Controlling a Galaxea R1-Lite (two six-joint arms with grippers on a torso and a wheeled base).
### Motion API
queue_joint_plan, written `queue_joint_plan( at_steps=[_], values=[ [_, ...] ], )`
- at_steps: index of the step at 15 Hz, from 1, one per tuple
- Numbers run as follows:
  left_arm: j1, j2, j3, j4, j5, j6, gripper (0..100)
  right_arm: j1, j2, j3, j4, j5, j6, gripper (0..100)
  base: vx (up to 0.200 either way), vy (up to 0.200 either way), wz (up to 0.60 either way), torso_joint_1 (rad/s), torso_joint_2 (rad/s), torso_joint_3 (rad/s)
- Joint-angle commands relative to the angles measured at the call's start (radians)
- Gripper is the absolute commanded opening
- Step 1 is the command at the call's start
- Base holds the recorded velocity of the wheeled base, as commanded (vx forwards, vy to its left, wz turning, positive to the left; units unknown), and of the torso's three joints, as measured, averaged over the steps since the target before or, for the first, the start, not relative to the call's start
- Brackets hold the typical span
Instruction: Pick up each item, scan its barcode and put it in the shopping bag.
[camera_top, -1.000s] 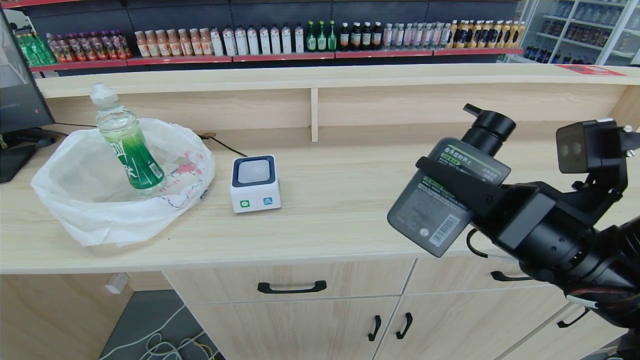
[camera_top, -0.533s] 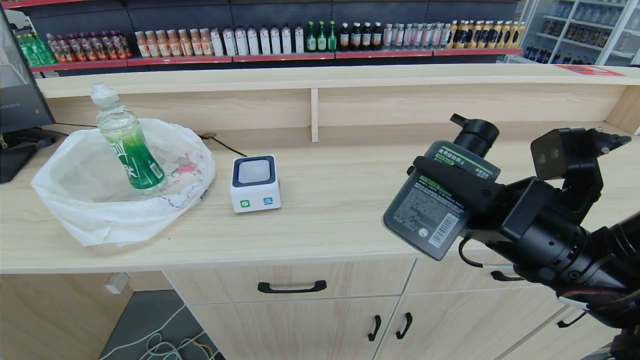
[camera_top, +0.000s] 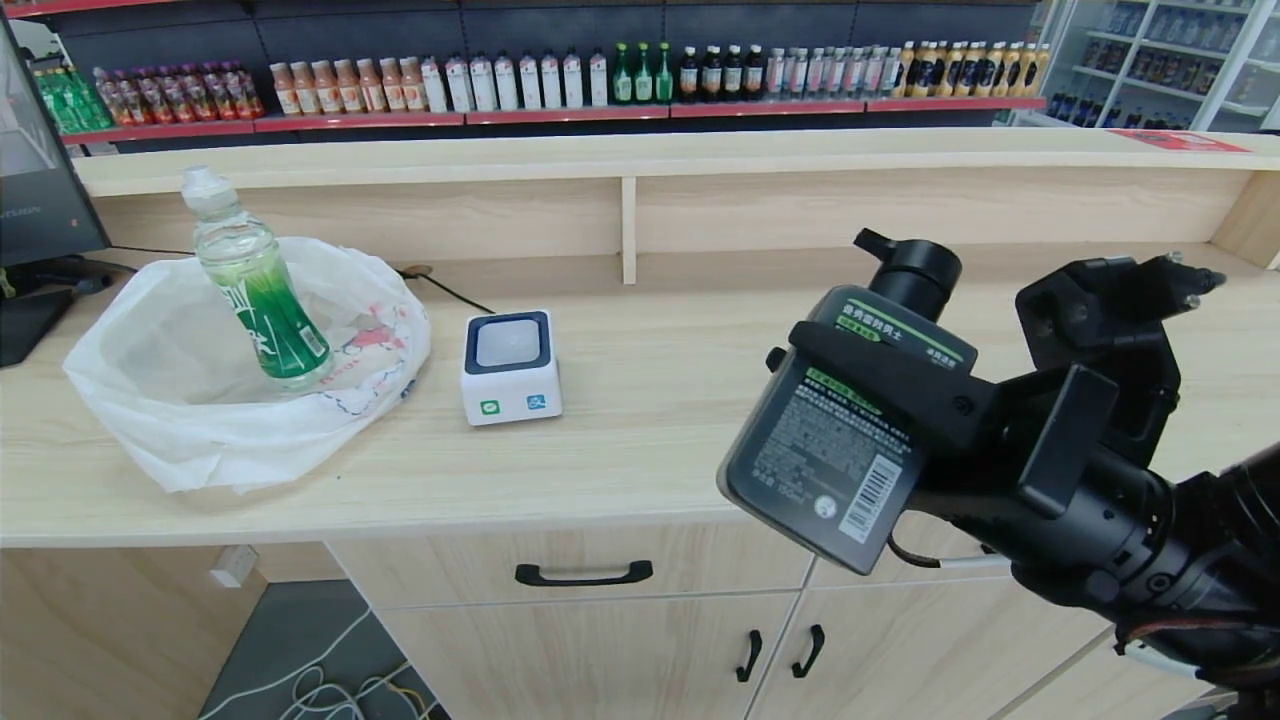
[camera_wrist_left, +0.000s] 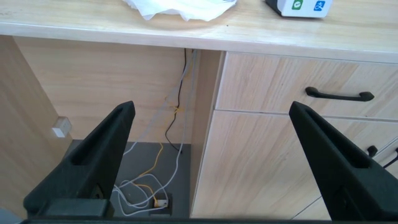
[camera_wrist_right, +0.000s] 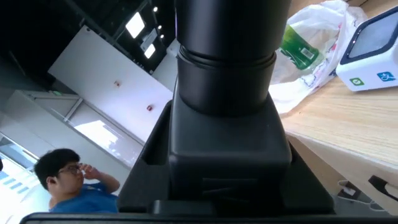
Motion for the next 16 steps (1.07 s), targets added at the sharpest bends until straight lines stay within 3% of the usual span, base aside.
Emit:
queue_joint_plan(
  at_steps=[1, 16],
  values=[
    [0.0, 0.0, 0.0, 0.0, 0.0, 0.0, 100, 0.011, 0.015, -0.02, -0.001, 0.0, 0.0, 0, 0.0, 0.0, 0.0, 0.0, 0.0, 0.0],
    [0.0, 0.0, 0.0, 0.0, 0.0, 0.0, 100, 0.002, 0.0, -0.026, -0.001, 0.002, -0.053, 0, 0.0, 0.0, 0.0, 0.0, 0.0, 0.0]
  ],
)
